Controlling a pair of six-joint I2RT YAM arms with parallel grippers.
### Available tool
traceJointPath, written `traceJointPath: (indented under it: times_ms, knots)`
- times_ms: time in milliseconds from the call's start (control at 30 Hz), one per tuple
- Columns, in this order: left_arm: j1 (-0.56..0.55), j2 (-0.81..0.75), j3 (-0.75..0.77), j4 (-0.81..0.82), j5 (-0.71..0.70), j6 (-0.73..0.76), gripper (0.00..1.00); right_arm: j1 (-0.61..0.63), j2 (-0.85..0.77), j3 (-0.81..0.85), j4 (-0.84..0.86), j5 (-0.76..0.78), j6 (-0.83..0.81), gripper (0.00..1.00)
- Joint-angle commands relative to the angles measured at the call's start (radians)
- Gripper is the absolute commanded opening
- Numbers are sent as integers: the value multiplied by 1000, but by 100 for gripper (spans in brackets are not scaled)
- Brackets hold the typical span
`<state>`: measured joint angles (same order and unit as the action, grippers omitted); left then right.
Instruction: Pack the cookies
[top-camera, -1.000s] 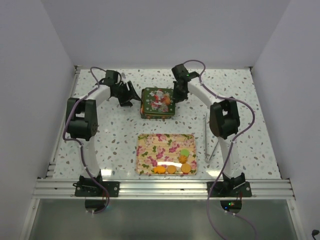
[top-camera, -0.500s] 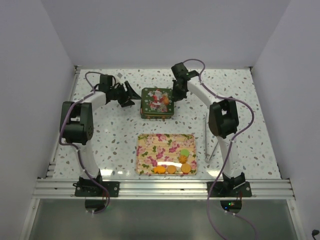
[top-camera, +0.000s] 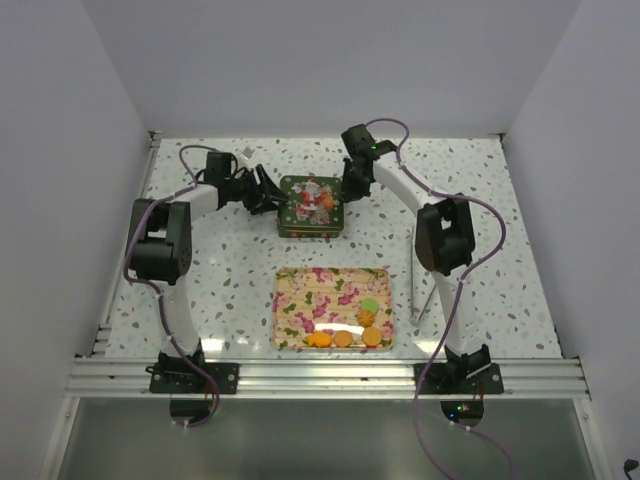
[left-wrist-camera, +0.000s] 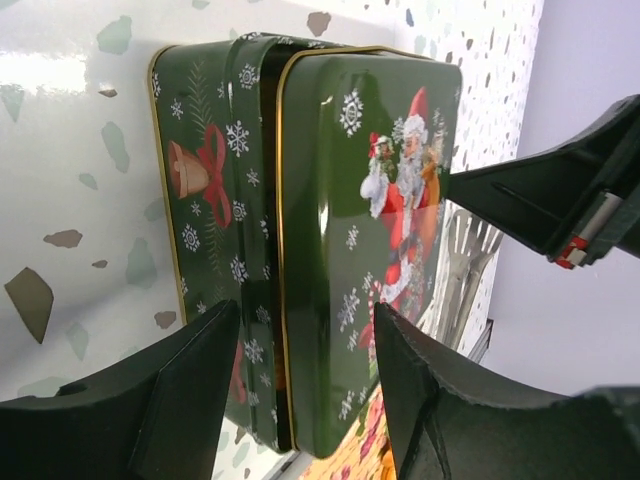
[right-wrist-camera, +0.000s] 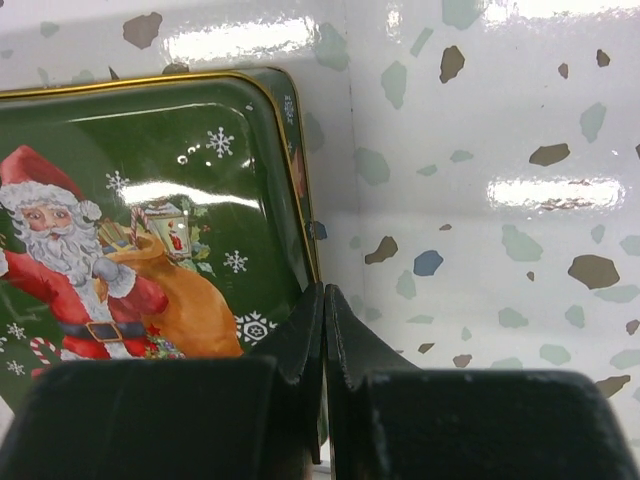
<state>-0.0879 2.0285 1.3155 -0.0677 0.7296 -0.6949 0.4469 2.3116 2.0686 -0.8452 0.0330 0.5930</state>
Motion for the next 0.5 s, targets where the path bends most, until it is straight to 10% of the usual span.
traceJointPath:
  times_ms: [0, 467]
  knots:
    - [-18, 38, 60, -15, -5, 28, 59, 12, 14, 56, 14, -30, 36, 0]
    - [-21, 65, 64, 16, 42, 26, 58, 47, 9, 56, 29, -79, 87, 0]
